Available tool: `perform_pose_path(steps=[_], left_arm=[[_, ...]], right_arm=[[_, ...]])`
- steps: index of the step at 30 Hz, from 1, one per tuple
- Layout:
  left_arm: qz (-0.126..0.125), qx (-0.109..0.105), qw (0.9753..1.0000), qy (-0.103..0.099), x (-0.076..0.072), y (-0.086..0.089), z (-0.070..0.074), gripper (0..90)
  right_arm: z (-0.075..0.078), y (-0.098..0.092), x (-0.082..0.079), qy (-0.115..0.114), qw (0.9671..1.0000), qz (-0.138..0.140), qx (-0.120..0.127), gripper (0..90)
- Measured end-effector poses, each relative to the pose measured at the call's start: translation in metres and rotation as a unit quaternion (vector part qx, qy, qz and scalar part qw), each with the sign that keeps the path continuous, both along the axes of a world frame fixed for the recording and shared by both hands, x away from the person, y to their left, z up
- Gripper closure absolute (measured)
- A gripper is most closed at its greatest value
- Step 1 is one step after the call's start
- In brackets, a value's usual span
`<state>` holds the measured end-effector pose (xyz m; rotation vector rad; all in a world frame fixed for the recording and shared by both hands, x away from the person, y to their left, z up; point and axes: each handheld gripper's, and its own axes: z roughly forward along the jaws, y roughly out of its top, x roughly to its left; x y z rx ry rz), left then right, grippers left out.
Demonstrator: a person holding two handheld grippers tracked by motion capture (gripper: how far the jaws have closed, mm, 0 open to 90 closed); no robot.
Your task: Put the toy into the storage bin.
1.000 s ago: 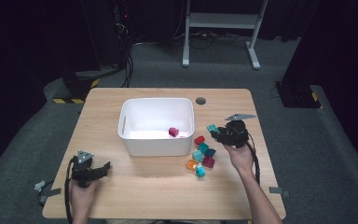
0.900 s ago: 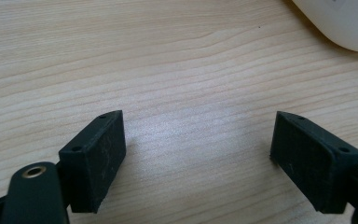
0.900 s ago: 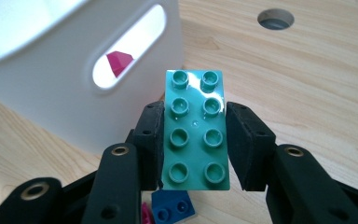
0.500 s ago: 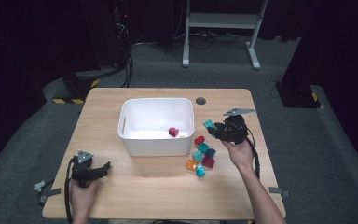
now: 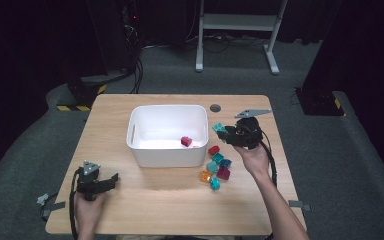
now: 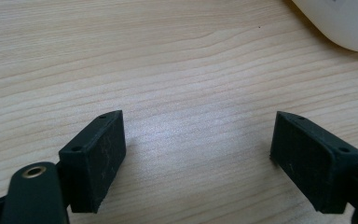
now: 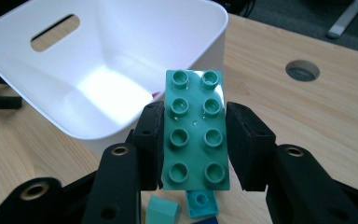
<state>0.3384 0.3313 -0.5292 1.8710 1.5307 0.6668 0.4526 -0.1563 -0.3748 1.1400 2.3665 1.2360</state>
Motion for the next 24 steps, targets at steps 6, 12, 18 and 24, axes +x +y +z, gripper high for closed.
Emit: perform_pose_path(steps=[6, 12, 18, 24], left_arm=[[0.000, 0.000, 1.0000, 0.000, 0.000, 0.000, 0.000, 18.1], [0.000, 0.000, 1.0000, 0.000, 0.000, 0.000, 0.000, 18.2], [0.000, 0.000, 1.0000, 0.000, 0.000, 0.000, 0.000, 18.2], [0.000, 0.001, 1.0000, 0.000, 0.000, 0.000, 0.000, 18.2]], right_arm=[[0.013, 0.008, 0.000, -0.009, 0.9999, 0.011, 0.006, 59.3], [0.025, 0.021, 0.001, -0.020, 0.9994, 0.027, 0.006, 59.3], [0.030, 0.036, 0.005, -0.016, 0.9989, 0.043, 0.001, 59.3], [0.032, 0.047, 0.009, -0.017, 0.9985, 0.053, 0.004, 59.3]])
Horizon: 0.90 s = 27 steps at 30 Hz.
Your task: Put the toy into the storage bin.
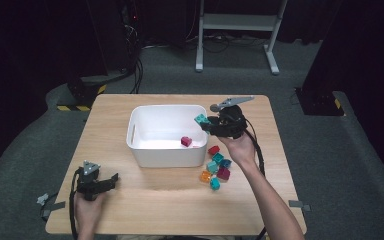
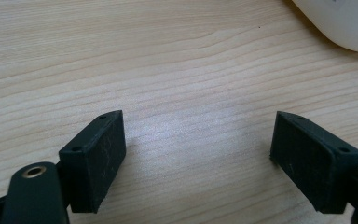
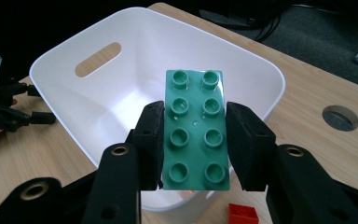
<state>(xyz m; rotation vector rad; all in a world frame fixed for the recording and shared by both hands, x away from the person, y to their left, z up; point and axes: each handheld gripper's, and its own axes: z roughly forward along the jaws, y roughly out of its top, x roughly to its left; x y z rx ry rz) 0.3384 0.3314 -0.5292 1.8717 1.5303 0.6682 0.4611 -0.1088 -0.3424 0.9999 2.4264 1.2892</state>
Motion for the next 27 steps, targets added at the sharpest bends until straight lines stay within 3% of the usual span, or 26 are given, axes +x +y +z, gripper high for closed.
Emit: perform_pose_path(steps=[27], left_arm=[[0.000, 0.000, 1.0000, 0.000, 0.000, 0.000, 0.000, 18.1]], right_arm=[[-0.010, 0.045, 0.015, 0.018, 0.9991, 0.034, -0.019, 58.9]])
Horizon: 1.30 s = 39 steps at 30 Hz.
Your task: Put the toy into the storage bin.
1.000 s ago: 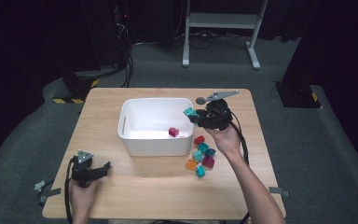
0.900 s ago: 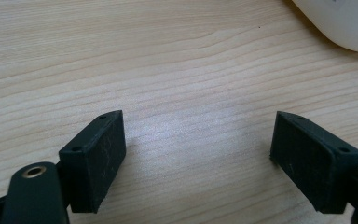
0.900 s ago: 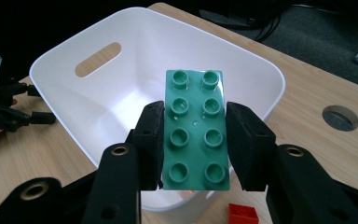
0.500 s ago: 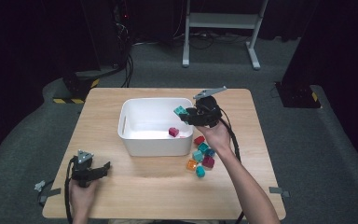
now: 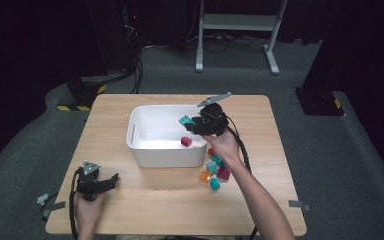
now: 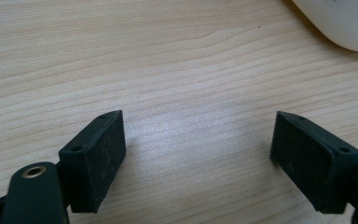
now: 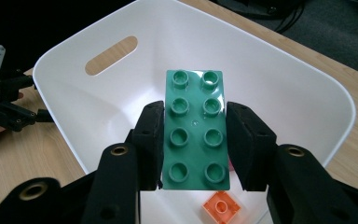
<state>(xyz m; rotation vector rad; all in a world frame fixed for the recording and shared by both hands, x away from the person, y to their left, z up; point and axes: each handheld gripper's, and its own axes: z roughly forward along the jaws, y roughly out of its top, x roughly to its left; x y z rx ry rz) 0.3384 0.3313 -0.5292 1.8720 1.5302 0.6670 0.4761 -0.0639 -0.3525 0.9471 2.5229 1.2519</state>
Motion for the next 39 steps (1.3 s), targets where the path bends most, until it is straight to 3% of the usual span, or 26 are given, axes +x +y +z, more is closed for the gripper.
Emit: perform_pose_path(steps=[11, 19, 24, 39], left_arm=[[0.000, 0.001, 1.0000, 0.000, 0.000, 0.000, 0.000, 18.1], [0.001, -0.002, 1.0000, -0.001, 0.000, 0.000, 0.000, 18.2], [0.000, 0.000, 1.0000, -0.001, 0.001, 0.000, 0.000, 18.2], [0.001, -0.001, 1.0000, -0.001, 0.001, 0.000, 0.000, 18.2]], right_arm=[[-0.011, 0.015, 0.009, 0.014, 0.9997, 0.004, -0.018, 57.2], [-0.009, 0.016, 0.003, -0.009, 0.9995, -0.005, -0.029, 48.4], [-0.007, 0.005, 0.001, -0.024, 0.9994, -0.016, -0.016, 47.9], [-0.008, -0.050, -0.013, -0.030, 0.9975, -0.061, 0.017, 47.3]])
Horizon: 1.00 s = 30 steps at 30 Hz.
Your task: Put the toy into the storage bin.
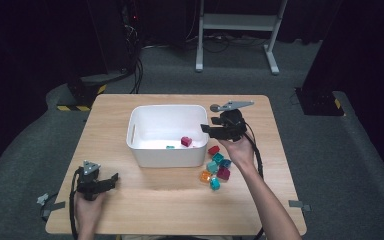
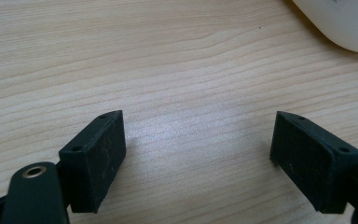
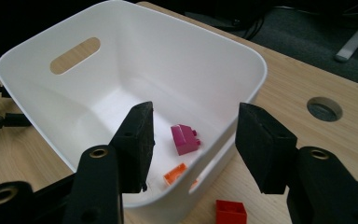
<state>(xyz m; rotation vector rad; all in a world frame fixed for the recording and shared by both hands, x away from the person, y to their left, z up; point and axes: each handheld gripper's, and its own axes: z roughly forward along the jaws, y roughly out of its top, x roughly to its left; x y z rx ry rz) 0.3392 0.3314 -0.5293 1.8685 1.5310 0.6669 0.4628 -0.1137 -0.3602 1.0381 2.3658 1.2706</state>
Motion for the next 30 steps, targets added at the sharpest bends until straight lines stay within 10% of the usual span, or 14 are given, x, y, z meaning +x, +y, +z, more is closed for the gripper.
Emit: perform_pose_path(steps=[30], left_arm=[[0.000, 0.001, 1.0000, 0.000, 0.000, 0.000, 0.000, 18.2]], right_arm=[[-0.074, -0.068, -0.043, 0.022, 0.9971, -0.071, -0.016, 46.2]])
